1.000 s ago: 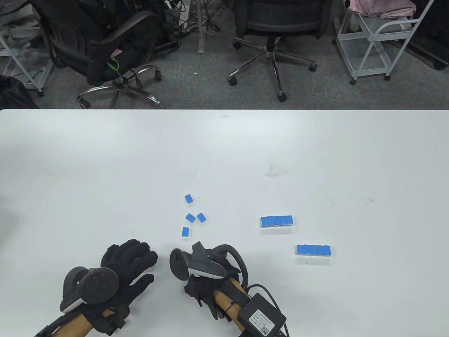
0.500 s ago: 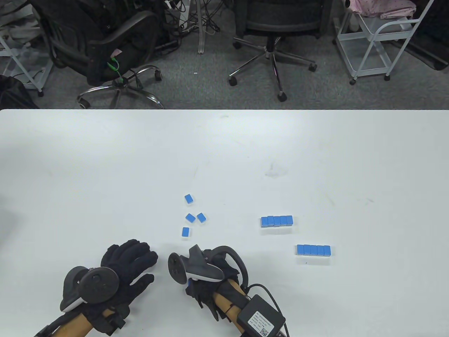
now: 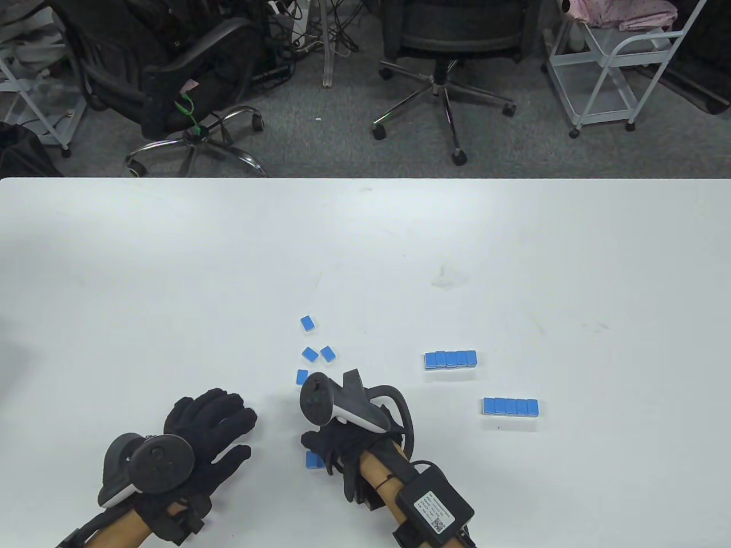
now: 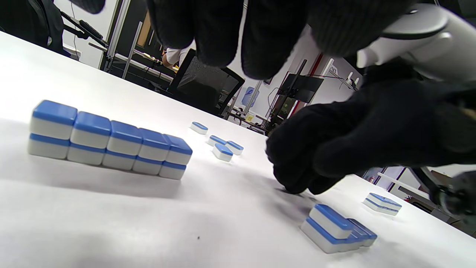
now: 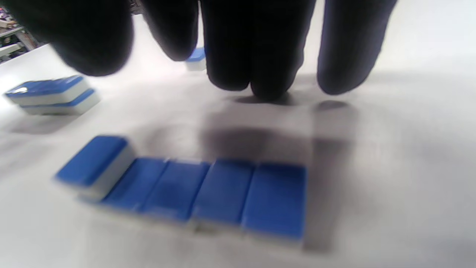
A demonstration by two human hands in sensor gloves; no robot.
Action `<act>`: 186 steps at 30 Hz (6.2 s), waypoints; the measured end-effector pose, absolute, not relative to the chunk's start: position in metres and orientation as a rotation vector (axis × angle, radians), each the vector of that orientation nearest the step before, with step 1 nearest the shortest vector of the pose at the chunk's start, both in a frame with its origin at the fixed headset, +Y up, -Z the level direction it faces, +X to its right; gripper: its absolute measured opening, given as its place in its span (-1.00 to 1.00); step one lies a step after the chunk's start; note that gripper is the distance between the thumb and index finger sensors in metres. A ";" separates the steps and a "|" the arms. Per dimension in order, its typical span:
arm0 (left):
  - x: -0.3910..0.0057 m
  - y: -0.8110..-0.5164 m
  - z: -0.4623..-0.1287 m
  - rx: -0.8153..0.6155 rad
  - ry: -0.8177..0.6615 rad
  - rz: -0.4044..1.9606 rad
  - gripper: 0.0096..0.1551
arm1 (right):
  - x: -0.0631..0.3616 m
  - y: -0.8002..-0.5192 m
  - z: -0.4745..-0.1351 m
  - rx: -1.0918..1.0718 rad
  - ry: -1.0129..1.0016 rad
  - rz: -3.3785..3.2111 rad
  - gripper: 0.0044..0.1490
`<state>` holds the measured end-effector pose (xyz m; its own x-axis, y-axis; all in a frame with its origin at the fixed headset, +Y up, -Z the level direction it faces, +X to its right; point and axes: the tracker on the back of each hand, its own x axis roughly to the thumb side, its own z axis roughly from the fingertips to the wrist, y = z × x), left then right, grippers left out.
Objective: Build mahjong tile wall
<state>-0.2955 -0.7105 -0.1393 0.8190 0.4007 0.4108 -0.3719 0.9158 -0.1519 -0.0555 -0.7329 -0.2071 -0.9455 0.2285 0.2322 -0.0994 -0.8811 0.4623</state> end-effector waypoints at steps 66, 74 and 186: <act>-0.293 -0.711 -0.140 -0.080 -0.461 0.409 -0.30 | -0.073 -0.724 -0.145 0.802 0.424 3.217 -0.24; -0.294 -0.712 -0.140 -0.084 -0.458 0.413 -0.30 | -0.073 -0.723 -0.145 0.799 0.431 3.206 -0.24; -0.293 -0.712 -0.136 -0.088 -0.476 0.410 -0.30 | -0.099 -0.751 -0.286 0.118 0.511 3.317 -0.30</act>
